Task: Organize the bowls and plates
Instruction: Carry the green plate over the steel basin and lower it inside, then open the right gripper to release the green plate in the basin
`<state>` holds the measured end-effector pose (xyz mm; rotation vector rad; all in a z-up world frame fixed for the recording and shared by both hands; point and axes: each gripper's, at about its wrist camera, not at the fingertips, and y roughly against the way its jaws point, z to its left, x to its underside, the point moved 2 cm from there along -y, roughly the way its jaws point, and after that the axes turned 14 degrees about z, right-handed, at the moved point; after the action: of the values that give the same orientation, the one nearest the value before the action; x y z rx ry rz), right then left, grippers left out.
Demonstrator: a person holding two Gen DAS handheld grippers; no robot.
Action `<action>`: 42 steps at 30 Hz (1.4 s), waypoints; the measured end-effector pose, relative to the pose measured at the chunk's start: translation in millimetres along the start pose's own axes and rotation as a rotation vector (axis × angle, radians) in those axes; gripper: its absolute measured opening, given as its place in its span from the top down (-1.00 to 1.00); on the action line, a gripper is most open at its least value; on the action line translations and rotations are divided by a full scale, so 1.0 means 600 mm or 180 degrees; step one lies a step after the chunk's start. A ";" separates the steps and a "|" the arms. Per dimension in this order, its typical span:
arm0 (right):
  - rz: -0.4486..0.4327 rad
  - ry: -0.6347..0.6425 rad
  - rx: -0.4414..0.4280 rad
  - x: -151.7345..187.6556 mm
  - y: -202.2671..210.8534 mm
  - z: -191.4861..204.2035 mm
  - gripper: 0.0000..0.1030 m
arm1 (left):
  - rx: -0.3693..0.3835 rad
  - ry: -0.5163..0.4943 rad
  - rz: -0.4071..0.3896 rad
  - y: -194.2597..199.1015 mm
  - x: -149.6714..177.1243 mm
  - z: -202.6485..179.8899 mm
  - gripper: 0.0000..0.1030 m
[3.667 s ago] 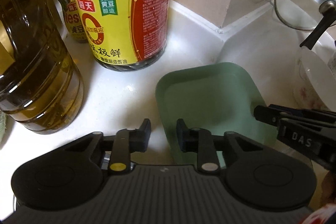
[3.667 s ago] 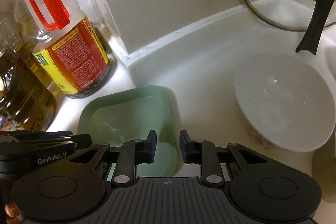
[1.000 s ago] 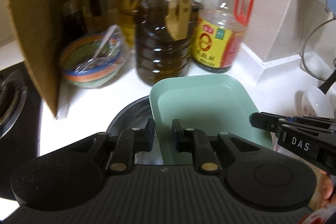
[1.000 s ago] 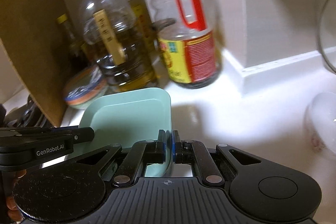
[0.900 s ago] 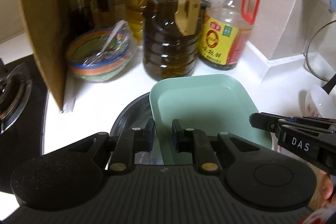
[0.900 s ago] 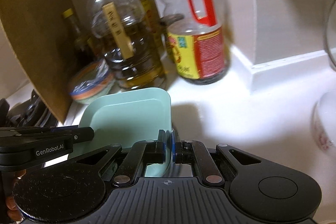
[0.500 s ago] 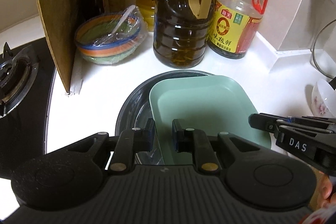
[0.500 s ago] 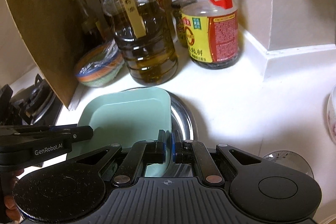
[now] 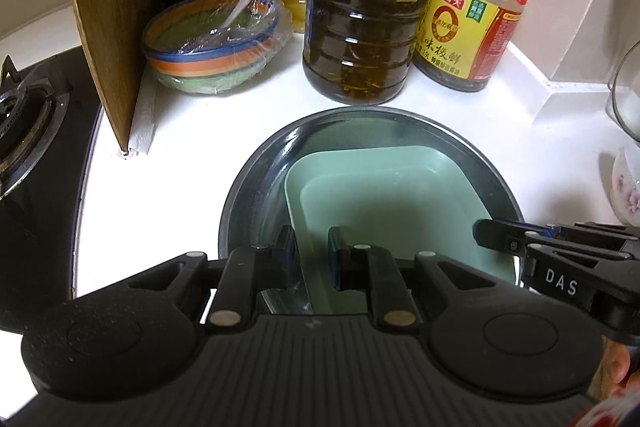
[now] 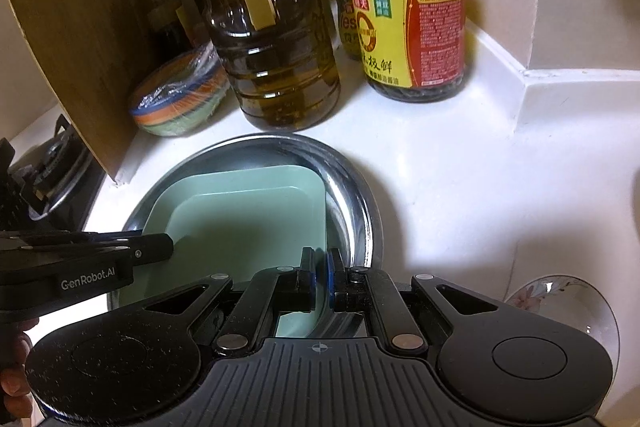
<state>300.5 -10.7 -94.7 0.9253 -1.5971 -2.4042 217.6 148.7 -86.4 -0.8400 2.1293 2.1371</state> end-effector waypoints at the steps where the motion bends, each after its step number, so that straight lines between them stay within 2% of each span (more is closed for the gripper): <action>1: 0.0013 -0.0001 0.0000 -0.001 -0.003 0.000 0.89 | -0.0002 0.0002 0.0014 -0.003 0.000 0.001 0.70; 8: 0.0062 -0.0001 -0.0013 -0.003 -0.017 0.000 0.89 | -0.0002 0.0025 0.0094 -0.017 -0.001 0.005 0.70; 16: 0.0045 0.0038 -0.0027 -0.004 -0.017 0.003 0.87 | 0.0042 0.0021 0.0112 -0.016 0.001 0.004 0.47; 18: 0.0041 0.0020 -0.0088 -0.003 -0.015 0.001 0.85 | 0.0056 0.0009 0.0095 -0.011 0.002 0.003 0.32; 21: -0.0022 0.0031 -0.0149 0.001 -0.006 0.002 0.63 | 0.0044 -0.0027 0.0050 -0.004 0.003 0.001 0.26; 23: -0.0085 0.0017 -0.0135 0.003 0.002 0.003 0.19 | 0.0060 -0.0043 0.0033 0.002 0.004 -0.001 0.22; 24: -0.0118 0.0002 -0.0145 0.003 0.006 0.002 0.14 | 0.0066 -0.0048 0.0026 0.005 0.005 -0.001 0.21; 29: -0.0167 -0.0020 -0.0207 0.006 0.030 0.002 0.09 | 0.0095 -0.0062 -0.0014 0.023 0.013 -0.003 0.17; 37: -0.0176 -0.0028 -0.0261 0.027 0.059 0.005 0.04 | 0.0109 -0.0079 -0.0080 0.061 0.033 -0.006 -0.15; 42: -0.0181 -0.0061 -0.0265 0.046 0.077 0.004 -0.12 | 0.0110 -0.0086 -0.0119 0.084 0.049 -0.009 -0.17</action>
<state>266.2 -40.6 -66.1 0.9480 -1.4837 -2.5038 175.8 129.1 -50.6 -0.8362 2.1139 2.0759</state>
